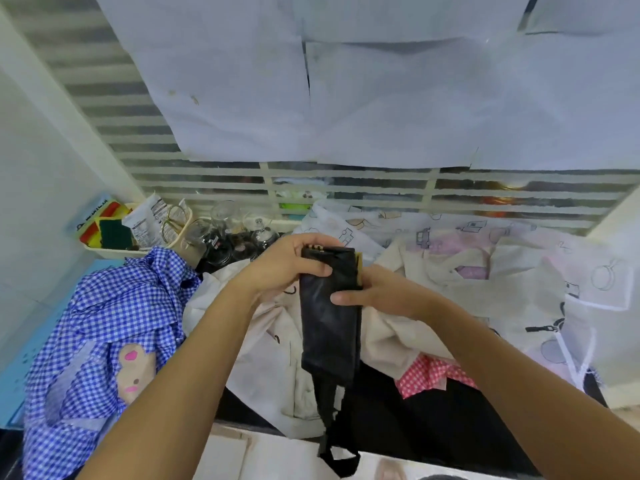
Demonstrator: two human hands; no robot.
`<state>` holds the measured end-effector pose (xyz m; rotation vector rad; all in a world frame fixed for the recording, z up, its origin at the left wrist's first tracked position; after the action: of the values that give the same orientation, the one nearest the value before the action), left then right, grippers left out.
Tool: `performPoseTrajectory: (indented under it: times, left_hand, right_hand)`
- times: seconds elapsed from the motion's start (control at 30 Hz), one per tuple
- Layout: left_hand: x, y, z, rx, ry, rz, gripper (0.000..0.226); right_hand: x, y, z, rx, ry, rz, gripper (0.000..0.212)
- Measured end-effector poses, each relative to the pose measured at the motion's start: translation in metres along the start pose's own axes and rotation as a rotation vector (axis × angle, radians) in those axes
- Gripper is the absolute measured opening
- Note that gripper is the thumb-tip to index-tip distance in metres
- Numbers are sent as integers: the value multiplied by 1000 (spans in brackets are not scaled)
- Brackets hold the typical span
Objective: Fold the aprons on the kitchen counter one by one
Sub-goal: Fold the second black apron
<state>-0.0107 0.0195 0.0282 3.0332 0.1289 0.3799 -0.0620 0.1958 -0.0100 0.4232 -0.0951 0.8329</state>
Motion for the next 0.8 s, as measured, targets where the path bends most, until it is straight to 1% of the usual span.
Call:
performPoseTrajectory:
  times: [0.07, 0.1, 0.13, 0.2, 0.27, 0.33, 0.4, 0.47, 0.57, 0.63, 0.7, 0.73, 0.77, 0.8]
  left_hand:
    - [-6, -16, -12, 218, -31, -74, 36]
    - [-9, -25, -17, 263, -54, -99, 36]
    - [-10, -34, -18, 255, -62, -106, 38]
    - [-11, -52, -19, 108, -48, -88, 34]
    - [-13, -70, -14, -29, -28, -49, 28]
    - [-19, -87, -8, -72, -46, -49, 28]
    - [-23, -97, -3, -93, -76, -77, 27]
    - [-24, -106, 0, -86, -69, -75, 26]
    - [-25, -119, 5, -88, -46, -88, 28]
    - [-28, -122, 9, -159, -34, -193, 42]
    - [-29, -119, 10, -227, 67, -358, 60]
    - [-27, -116, 9, -190, 172, -406, 61]
    - [-25, -112, 8, -57, 299, -381, 56]
    - [-21, -112, 6, 122, 430, -284, 57]
  right_hand:
    - [9, 18, 7, -166, 48, -112, 21]
    - [13, 28, 11, -224, 72, -171, 21]
    - [17, 37, 12, -263, 88, -239, 22]
    - [22, 57, 11, -308, 106, -372, 23]
    - [29, 74, 11, -332, 122, -426, 19]
    - [37, 87, 10, -317, 167, -412, 14]
    - [42, 93, 9, -346, 197, -384, 21]
    - [44, 98, 6, -363, 207, -381, 25]
    - [50, 103, 1, -305, 187, -471, 14]
    - [53, 104, 2, -172, 185, -577, 3]
    - [49, 105, -1, -4, 176, -727, 10]
    - [48, 106, -3, 44, 154, -788, 12]
    - [48, 108, -3, 73, 172, -821, 8]
    - [51, 107, 1, 102, 256, -818, 6]
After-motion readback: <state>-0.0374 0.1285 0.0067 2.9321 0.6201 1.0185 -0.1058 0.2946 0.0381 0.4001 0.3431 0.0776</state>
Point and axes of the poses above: each hand's wrist, its own x-axis away from the middle knuckle, its own y-axis out of the back of the hand, z = x × y, the point moved 1 cm from there along -x, towards the middle knuckle, and after that the axes turned 10 degrees about -z, right-handed, at the moved point
